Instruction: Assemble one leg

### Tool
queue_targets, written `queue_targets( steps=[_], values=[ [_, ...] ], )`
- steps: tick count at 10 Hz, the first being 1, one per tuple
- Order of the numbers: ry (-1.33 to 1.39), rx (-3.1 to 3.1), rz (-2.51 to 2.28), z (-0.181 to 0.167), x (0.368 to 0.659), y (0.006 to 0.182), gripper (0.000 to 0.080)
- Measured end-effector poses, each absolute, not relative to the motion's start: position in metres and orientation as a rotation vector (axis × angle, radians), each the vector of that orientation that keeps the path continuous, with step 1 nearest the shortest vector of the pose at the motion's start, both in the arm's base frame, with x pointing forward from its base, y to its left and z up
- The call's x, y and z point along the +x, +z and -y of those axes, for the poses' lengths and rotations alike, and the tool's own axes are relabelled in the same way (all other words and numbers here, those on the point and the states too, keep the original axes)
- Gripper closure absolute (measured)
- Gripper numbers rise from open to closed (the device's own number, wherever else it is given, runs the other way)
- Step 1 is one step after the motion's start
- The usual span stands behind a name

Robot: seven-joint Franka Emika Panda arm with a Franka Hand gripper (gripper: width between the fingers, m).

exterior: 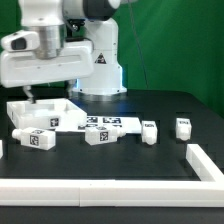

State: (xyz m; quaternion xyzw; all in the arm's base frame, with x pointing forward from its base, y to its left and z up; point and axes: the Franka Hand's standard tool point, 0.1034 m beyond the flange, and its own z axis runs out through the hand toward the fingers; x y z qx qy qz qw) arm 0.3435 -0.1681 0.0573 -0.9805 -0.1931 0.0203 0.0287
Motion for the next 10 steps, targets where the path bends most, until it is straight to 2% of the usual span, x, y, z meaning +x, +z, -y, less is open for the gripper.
queue_targets(
  steps=[2, 6, 9, 10],
  values=[
    [0.024, -3.077, 0.563, 0.191, 0.338, 0.055, 0.0151],
    [0.032, -3.073, 0.554, 0.195, 0.333, 0.052, 0.0151],
    [0.086, -3.059, 0.669, 0.236, 0.306, 0.030, 0.0151],
    [0.105, -3.065, 0.667, 0.238, 0.300, 0.021, 0.0151]
  ],
)
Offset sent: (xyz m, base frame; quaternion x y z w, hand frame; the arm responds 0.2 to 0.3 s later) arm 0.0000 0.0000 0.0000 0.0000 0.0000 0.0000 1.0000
